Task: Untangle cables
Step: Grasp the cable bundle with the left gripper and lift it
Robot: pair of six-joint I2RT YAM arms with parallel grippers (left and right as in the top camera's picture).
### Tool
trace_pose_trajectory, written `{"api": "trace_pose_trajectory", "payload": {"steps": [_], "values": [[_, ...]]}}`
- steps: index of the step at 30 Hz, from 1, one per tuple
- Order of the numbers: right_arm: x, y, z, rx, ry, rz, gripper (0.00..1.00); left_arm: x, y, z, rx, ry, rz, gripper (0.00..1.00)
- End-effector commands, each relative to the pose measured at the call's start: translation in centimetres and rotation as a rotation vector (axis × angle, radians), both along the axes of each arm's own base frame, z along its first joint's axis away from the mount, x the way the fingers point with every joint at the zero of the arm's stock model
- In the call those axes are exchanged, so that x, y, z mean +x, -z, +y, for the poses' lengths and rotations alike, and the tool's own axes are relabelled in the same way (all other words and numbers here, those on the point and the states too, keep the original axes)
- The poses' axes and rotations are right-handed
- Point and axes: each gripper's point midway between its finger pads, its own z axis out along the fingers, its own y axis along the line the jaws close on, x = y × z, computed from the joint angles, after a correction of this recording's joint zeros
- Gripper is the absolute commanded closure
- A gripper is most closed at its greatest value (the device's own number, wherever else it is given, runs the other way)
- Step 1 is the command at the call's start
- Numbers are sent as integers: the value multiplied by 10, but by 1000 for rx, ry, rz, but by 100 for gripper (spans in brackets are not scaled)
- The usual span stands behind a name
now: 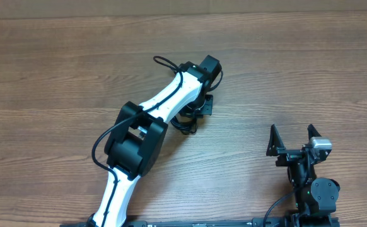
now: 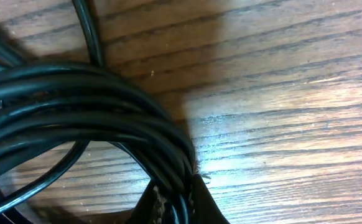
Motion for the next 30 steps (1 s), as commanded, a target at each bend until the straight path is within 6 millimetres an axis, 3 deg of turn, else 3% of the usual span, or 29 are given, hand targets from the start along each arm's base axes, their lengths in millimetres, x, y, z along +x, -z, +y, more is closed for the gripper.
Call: {"api": "trace_pose_trajectory", "payload": {"steps": [1,4,6,8,11,15,19,21,23,25,27,29,30], "values": [[0,2,0,-6,1,-4,0,-7,-4,-2,-35,-18,29,96],[0,2,0,-6,1,-3,0,1,-26,-3,-72,-16,-19,96],[0,2,0,-6,1,-3,0,12,-51,-3,-72,-8,-113,96],[0,2,0,-6,1,-3,0,12,-62,-4,-87,-7,-129,96],[0,2,0,-6,1,-3,0,1,-61,-12,-136,105,-87,96],[0,2,2,7,-12,-3,0,-27,-68,-21,-315,314,49,96],[-4,-2,30,189,-168,5,0,-36,-73,-21,-485,447,88,96],[-8,-5,47,330,-272,30,0,-40,-79,-18,-654,536,91,96],[-15,-7,64,343,-377,40,0,-42,-88,-11,-777,567,86,96],[-15,-13,64,448,-379,49,0,-39,-103,-4,-895,604,47,96],[-10,-25,53,539,-318,28,0,-30,-102,6,-890,627,4,76],[-5,-26,48,544,-278,48,0,-29,-96,11,-844,643,0,27],[-2,-28,48,543,-274,67,0,-28,-92,13,-813,650,1,15]]}}
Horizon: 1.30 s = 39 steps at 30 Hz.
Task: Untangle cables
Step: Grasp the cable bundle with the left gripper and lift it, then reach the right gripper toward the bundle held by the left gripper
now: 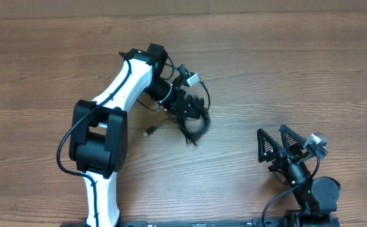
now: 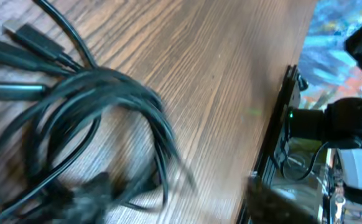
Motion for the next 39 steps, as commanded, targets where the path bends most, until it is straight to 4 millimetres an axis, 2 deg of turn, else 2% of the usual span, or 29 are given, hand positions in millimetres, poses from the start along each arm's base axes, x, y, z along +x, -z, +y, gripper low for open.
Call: {"api": "trace_pose_trajectory", "payload": {"steps": [1,2,3,4,5,7,9,10,12,13,14,15,16,17,18,19,20,21,23,25,28,29,31,34,37,39], "values": [[12,-24,-4,31,24,61,0,6,-1,3,39,37,-101,12],[17,-27,-2,30,15,94,0,13,3,5,70,10,-115,12],[28,-39,8,-5,-47,152,0,34,12,11,151,-103,-121,14],[31,-42,10,-12,-62,175,0,45,16,15,202,-184,-113,19],[43,-47,16,-8,-98,283,0,56,21,21,257,-257,-116,35],[51,-34,21,6,-125,477,0,64,22,23,274,-267,-152,48],[55,-15,31,44,-190,633,0,68,21,21,260,-269,-171,55],[56,-8,43,74,-266,664,0,67,22,18,259,-256,-177,64],[57,-2,57,114,-363,696,0,64,23,14,258,-236,-183,71],[59,2,62,132,-405,704,0,63,24,12,259,-231,-181,79],[61,7,66,146,-433,719,2,61,24,11,260,-227,-178,79],[62,14,70,162,-458,747,42,60,24,11,262,-225,-174,80],[62,28,73,183,-464,806,96,56,27,12,272,-217,-157,76],[62,35,74,207,-461,845,96,51,33,14,285,-215,-128,75],[62,41,75,208,-462,865,96,45,46,13,304,-203,-88,67],[62,45,76,209,-459,879,75,42,62,11,318,-197,-55,55],[63,47,76,208,-457,887,19,44,72,9,327,-220,-30,51],[64,52,74,202,-441,898,19,44,77,8,333,-240,-11,48],[65,65,72,201,-384,955,30,45,78,7,332,-241,-15,48],[62,90,81,137,-294,1037,35,46,78,6,330,-241,-19,53],[56,114,92,69,-199,1107,40,45,78,3,327,-234,-24,61],[53,127,93,65,-127,1157,46,44,78,1,328,-229,-25,61],[54,145,94,100,-68,1219,50,45,78,0,324,-228,-32,54],[61,157,100,132,-67,1230,61,46,77,-1,322,-229,-34,56],[74,151,110,161,-116,1175,62,43,73,-7,283,-221,-18,60],[76,149,113,159,-125,1158,71,39,67,-16,212,-177,-16,64]]}}
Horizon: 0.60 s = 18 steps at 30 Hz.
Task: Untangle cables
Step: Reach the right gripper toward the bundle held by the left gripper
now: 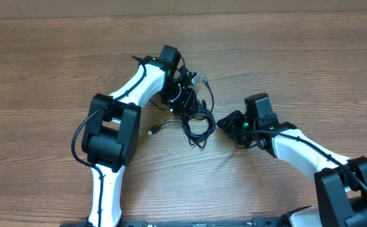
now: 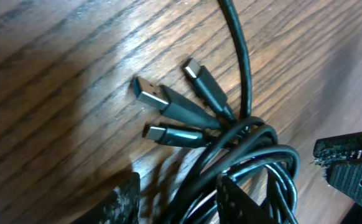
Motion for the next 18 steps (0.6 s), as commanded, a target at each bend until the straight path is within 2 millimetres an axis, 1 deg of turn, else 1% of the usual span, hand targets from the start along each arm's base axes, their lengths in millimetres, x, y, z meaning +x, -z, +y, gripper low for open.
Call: {"api": "trace_pose_trajectory", "payload": {"steps": [1,2,4,5,7,8,9,10,12,14,15,16,17,18], "values": [[8,-7,7,11,-2,-25,73,-7,-8,-16,-101,52,16,66],[7,-6,9,-1,-6,-30,73,-8,-9,-18,-116,59,18,68],[5,-3,13,-22,-16,-35,72,-9,-9,-18,-114,60,21,67],[3,-2,19,-18,-35,-42,72,-9,-9,-18,-111,65,18,64],[5,0,28,-11,-54,-59,72,-9,-7,-15,-93,64,13,65],[7,4,31,-9,-58,-61,72,-9,-5,-13,-76,63,12,66],[6,8,30,-7,-35,-38,72,-10,-3,-10,-54,61,17,58],[6,9,30,-8,-34,-35,72,-11,2,-4,-1,64,14,53],[7,9,30,-10,-32,-39,72,-11,7,0,52,71,-4,53],[10,8,29,-14,-26,-53,72,-16,7,-11,51,99,-14,55],[13,6,30,-11,-24,-67,72,-18,8,-16,54,114,-24,61],[16,6,29,-18,-16,-80,72,-18,10,-19,75,127,-44,74],[18,5,28,-21,-12,-90,74,-18,12,-20,98,137,-60,83],[18,5,28,-21,-11,-92,76,-17,14,-20,120,142,-73,88]]}}
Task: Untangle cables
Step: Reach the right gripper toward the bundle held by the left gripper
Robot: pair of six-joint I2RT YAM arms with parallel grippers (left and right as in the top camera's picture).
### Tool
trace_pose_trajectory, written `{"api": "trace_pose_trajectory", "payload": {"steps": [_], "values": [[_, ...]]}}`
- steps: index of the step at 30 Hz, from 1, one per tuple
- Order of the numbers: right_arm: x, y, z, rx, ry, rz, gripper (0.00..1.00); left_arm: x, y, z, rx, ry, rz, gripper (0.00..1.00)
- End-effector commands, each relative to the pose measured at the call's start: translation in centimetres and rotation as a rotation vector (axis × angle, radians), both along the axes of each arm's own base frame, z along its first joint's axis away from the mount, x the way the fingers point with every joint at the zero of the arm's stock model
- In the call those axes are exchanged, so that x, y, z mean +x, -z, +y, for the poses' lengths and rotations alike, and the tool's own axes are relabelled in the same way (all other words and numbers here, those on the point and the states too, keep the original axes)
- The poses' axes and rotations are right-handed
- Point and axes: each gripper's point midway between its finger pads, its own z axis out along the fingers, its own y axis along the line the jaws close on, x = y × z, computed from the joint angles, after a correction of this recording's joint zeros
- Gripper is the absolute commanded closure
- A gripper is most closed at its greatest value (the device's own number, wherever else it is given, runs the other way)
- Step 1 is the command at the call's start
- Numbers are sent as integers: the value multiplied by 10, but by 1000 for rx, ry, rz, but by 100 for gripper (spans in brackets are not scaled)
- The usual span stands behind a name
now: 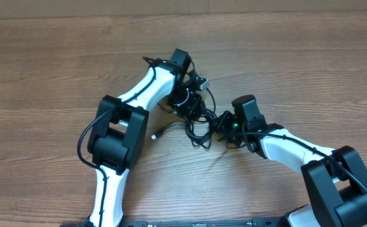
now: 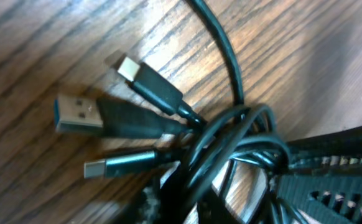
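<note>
A tangled bundle of black cables (image 1: pixel 199 120) lies mid-table. In the left wrist view its loops (image 2: pixel 237 146) cross, and three plugs fan out to the left: a USB-A plug (image 2: pixel 78 115), a small plug (image 2: pixel 134 70) above it and another (image 2: pixel 103 168) below. My left gripper (image 1: pixel 190 101) is shut on the bundle's upper left part, with the strands pinched between its fingers (image 2: pixel 153 205). My right gripper (image 1: pixel 223 123) grips the bundle's right side. Its black ribbed fingers (image 2: pixel 330 183) close around strands there. One loose plug (image 1: pixel 155 133) sticks out at the left.
Bare wooden table (image 1: pixel 309 63) lies all round the bundle. Both white arms lean in toward the middle, the left arm (image 1: pixel 142 94) from the lower left, the right arm (image 1: pixel 291 148) from the lower right.
My right gripper has moved left from beside the bundle onto its right side and closed on strands. My left gripper's fingers have narrowed on the cables, and the plugs lie closer in its view.
At first my left gripper held the coiled cables on the table, with the right arm parked open at the lower right. Then the left had carried the bundle left. Later the right gripper stood just right of the bundle, and now both hold it.
</note>
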Motion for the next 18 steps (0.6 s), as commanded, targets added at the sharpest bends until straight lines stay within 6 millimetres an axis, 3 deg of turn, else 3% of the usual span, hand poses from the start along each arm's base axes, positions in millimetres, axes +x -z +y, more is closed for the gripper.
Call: {"api": "trace_pose_trajectory", "payload": {"steps": [1,3,6,7,8,9,11,18], "values": [[11,-7,3,7,9,-35,81,0,11,-2,100,44,-60,95],[11,-7,3,7,10,-35,91,2,12,10,131,26,-54,96],[10,-7,3,7,10,-35,90,16,12,31,139,-85,-25,96],[11,-7,3,7,10,-35,76,18,12,36,141,-107,-19,96],[11,-7,3,7,10,-35,38,23,12,45,143,-146,-8,96],[11,-7,3,7,10,-36,30,27,12,56,148,-196,11,96],[11,-7,3,7,10,-35,21,32,12,70,145,-253,34,96],[11,-7,2,1,15,-38,14,38,7,82,80,-304,73,96]]}}
